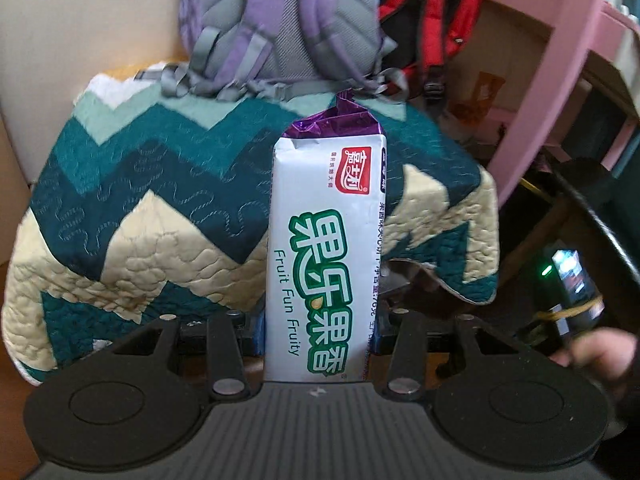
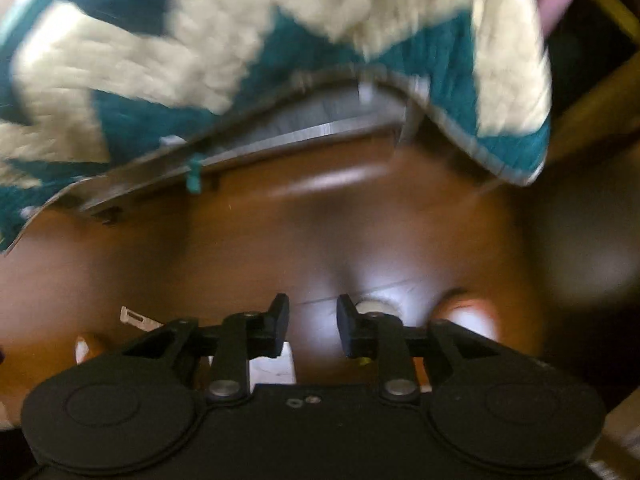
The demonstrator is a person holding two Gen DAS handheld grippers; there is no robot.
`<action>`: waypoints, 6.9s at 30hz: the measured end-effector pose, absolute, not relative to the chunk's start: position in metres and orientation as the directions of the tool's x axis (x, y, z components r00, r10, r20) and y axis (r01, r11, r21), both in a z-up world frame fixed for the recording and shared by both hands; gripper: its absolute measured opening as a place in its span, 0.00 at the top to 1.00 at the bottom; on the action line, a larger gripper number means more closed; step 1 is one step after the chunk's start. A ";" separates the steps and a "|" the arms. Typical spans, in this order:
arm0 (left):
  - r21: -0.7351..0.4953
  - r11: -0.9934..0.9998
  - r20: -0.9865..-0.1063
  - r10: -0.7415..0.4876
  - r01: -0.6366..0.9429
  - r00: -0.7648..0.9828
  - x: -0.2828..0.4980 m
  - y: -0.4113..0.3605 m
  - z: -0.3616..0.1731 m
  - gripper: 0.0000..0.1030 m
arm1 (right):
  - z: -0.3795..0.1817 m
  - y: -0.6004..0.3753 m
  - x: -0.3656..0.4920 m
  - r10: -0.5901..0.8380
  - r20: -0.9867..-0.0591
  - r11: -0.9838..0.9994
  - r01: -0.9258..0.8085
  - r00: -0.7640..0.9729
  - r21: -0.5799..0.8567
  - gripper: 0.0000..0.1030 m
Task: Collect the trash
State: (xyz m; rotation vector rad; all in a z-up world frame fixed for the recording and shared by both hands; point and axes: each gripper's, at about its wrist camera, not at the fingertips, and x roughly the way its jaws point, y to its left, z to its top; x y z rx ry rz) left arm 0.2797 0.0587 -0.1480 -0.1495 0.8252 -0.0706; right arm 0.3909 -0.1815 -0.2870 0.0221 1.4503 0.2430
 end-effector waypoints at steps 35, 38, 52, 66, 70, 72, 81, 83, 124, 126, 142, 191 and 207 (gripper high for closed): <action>-0.362 0.923 -0.827 -0.254 -0.130 0.501 0.329 0.094 -0.235 0.58 | -0.551 -0.221 0.372 0.010 -0.982 0.939 0.338 -0.191 -0.056 0.39; -0.369 0.919 -0.828 -0.258 -0.137 0.498 0.331 0.095 -0.236 0.58 | -0.549 -0.225 0.373 0.029 -0.983 0.928 0.372 -0.179 -0.040 0.39; -0.367 0.921 -0.832 -0.263 -0.130 0.488 0.331 0.093 -0.238 0.58 | -0.547 -0.207 0.378 -0.010 -0.984 0.952 0.298 -0.176 -0.063 0.40; -0.393 0.910 -0.799 -0.270 -0.128 0.537 0.325 0.099 -0.221 0.58 | -0.459 -0.156 0.376 0.007 -0.998 0.994 0.106 -0.055 0.001 0.49; -0.401 0.908 -0.784 -0.272 -0.121 0.558 0.321 0.099 -0.213 0.58 | -0.401 -0.142 0.375 0.064 -0.997 0.996 0.055 0.032 0.066 0.49; -0.410 0.905 -0.778 -0.281 -0.116 0.562 0.317 0.098 -0.210 0.58 | -0.369 -0.137 0.371 0.090 -0.993 0.996 0.021 0.076 0.092 0.49; -0.416 0.906 -0.741 -0.286 -0.082 0.607 0.280 0.079 -0.177 0.58 | -0.209 -0.143 0.335 0.205 -0.918 0.975 -0.156 0.339 0.160 0.49; -0.420 0.904 -0.725 -0.284 -0.076 0.627 0.270 0.075 -0.162 0.58 | -0.178 -0.145 0.329 0.228 -0.896 0.967 -0.194 0.381 0.163 0.49; -0.098 0.829 -0.424 -0.535 0.551 0.730 0.274 -0.273 0.222 0.58 | 0.209 -0.456 0.244 0.078 -0.507 0.990 -0.125 0.859 -0.059 0.48; -0.095 0.818 -0.429 -0.547 0.567 0.719 0.286 -0.299 0.228 0.58 | 0.209 -0.478 0.251 0.044 -0.513 0.994 -0.087 0.857 -0.059 0.48; -0.028 0.810 -0.549 -0.502 0.586 0.668 0.356 -0.436 0.205 0.58 | 0.172 -0.534 0.299 -0.044 -0.681 0.988 -0.071 0.731 -0.139 0.47; -0.002 0.918 -0.477 -0.350 0.397 0.807 0.254 -0.207 0.220 0.26 | 0.182 -0.495 0.286 0.001 -0.719 0.989 -0.105 0.695 -0.101 0.33; 0.035 0.977 -0.509 -0.163 0.210 0.845 0.181 -0.050 0.191 0.26 | 0.194 -0.316 0.221 0.273 -0.694 0.883 -0.460 0.666 -0.094 0.32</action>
